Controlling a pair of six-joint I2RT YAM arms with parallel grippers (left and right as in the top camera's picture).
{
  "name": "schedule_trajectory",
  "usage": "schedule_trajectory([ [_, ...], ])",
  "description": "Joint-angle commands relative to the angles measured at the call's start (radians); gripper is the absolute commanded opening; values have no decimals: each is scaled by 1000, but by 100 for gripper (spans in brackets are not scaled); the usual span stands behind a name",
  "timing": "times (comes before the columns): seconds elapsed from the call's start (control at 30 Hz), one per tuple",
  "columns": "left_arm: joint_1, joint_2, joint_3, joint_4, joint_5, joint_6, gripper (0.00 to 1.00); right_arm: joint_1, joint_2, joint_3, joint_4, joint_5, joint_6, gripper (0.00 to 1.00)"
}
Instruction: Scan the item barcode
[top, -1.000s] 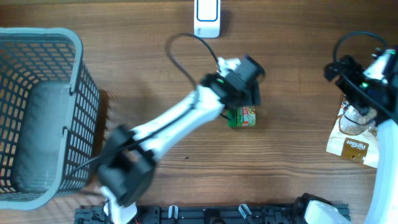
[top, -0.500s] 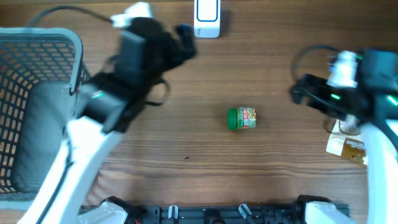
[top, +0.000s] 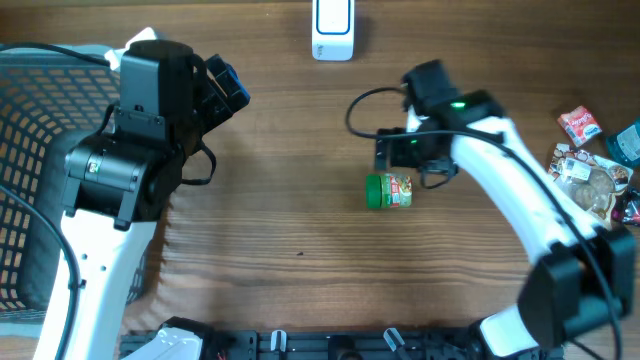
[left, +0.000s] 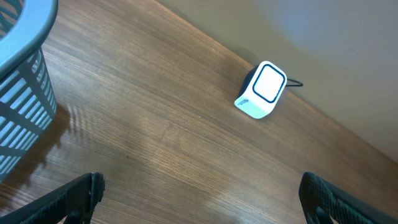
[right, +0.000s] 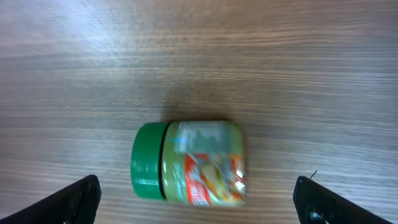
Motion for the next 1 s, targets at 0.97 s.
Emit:
schedule_trajectory([
  [0.97,6,3,0,-59,-79,19,100,53,106,-3,23,76,-22,100],
])
